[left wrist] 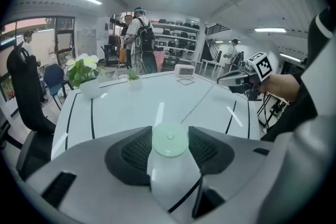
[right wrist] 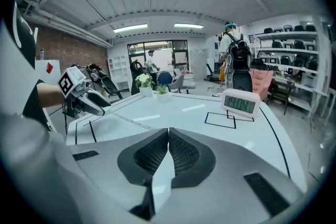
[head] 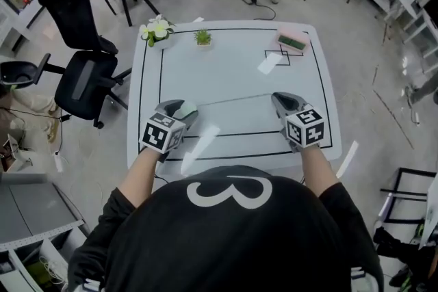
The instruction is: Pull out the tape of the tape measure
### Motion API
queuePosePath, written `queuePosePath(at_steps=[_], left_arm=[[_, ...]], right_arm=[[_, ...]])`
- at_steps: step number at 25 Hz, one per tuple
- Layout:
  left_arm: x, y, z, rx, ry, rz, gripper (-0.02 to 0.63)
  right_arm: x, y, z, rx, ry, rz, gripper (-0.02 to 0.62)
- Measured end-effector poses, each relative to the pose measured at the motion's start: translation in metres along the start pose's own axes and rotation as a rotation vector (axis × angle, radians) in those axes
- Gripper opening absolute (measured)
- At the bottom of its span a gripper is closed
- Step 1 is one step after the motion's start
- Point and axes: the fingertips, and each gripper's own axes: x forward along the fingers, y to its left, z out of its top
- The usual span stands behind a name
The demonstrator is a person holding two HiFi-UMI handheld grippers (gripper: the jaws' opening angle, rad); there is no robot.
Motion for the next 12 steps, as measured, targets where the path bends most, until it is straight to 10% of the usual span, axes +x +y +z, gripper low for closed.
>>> queuePosePath(at_steps=[12], left_arm=[[0.039,0.01,-0.034,0.088,0.102,0.034,0.218]], right_arm=[[0.038,-0.006,-0.052,-0.038,0.162,-0.033,0.02]])
